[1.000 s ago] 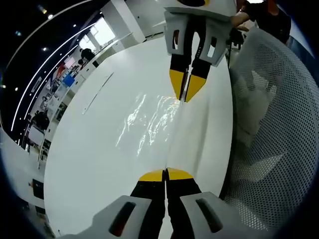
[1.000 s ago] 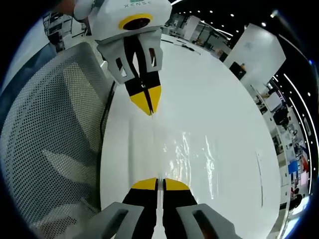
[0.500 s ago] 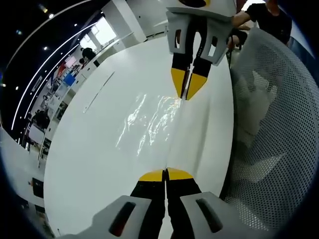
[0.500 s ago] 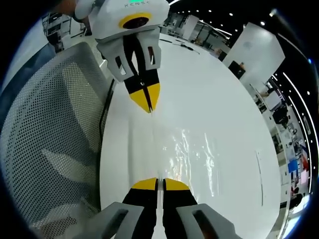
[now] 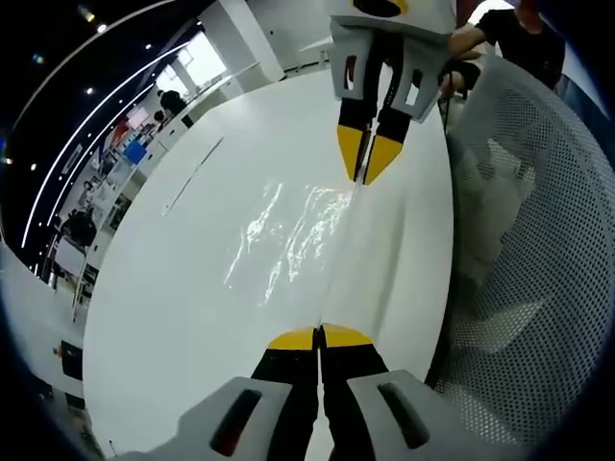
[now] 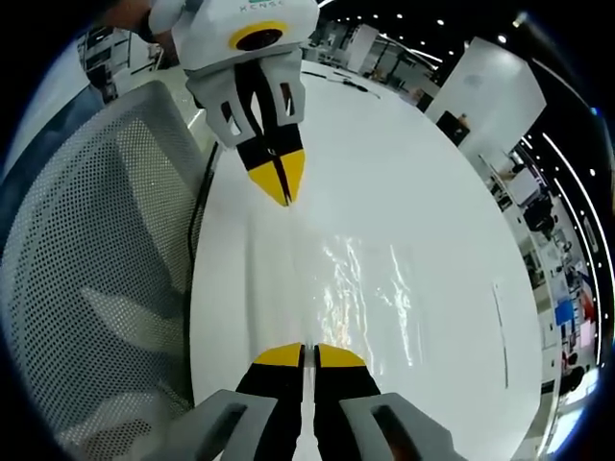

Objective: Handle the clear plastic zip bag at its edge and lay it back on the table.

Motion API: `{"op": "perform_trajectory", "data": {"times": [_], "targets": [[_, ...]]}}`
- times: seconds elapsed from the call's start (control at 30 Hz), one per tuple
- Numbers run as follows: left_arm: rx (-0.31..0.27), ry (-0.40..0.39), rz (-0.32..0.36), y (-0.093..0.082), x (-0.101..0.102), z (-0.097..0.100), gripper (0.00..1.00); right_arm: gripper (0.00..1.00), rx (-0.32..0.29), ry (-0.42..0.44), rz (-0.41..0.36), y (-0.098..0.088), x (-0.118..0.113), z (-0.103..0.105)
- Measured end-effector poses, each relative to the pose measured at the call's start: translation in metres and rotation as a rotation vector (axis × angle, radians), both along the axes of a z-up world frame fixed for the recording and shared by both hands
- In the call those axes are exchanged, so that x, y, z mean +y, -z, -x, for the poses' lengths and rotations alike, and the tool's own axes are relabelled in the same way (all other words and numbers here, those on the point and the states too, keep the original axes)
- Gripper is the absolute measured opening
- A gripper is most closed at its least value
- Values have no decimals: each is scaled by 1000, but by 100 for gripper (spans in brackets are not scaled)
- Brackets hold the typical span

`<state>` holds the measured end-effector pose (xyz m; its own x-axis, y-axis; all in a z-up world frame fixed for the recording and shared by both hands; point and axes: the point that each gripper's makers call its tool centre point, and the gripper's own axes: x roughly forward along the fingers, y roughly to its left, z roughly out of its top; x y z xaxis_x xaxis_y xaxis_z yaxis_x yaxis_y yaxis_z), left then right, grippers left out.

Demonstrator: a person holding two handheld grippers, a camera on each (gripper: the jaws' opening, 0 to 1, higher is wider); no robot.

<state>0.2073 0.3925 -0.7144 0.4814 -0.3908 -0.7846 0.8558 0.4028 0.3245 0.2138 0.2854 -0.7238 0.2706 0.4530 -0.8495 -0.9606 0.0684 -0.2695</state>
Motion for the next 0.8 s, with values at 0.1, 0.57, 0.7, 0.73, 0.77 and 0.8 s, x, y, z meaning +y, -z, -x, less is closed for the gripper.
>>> {"op": "perform_trajectory", "data": {"times": [0.1,0.57,0.7,0.73,0.77,0.8], "targets": [[-1,2,1,0,0,-2,0,0,3,7,0,-1,-2,1],[1,3,2,-3,-2,-1,0,0,3,14,3,0,-6,1],[1,2,2,-2,-1,-1,0,0,3,15,6,-1,-8,1],[2,2,2,-2,0,-1,0,0,3,15,6,-1,-8,1],[2,1,3,-2,0,-1,0,0,5,16,6,-1,-8,1],[4,0,5,-2,0,-1,0,0,3,15,7,-1,-8,1]]}}
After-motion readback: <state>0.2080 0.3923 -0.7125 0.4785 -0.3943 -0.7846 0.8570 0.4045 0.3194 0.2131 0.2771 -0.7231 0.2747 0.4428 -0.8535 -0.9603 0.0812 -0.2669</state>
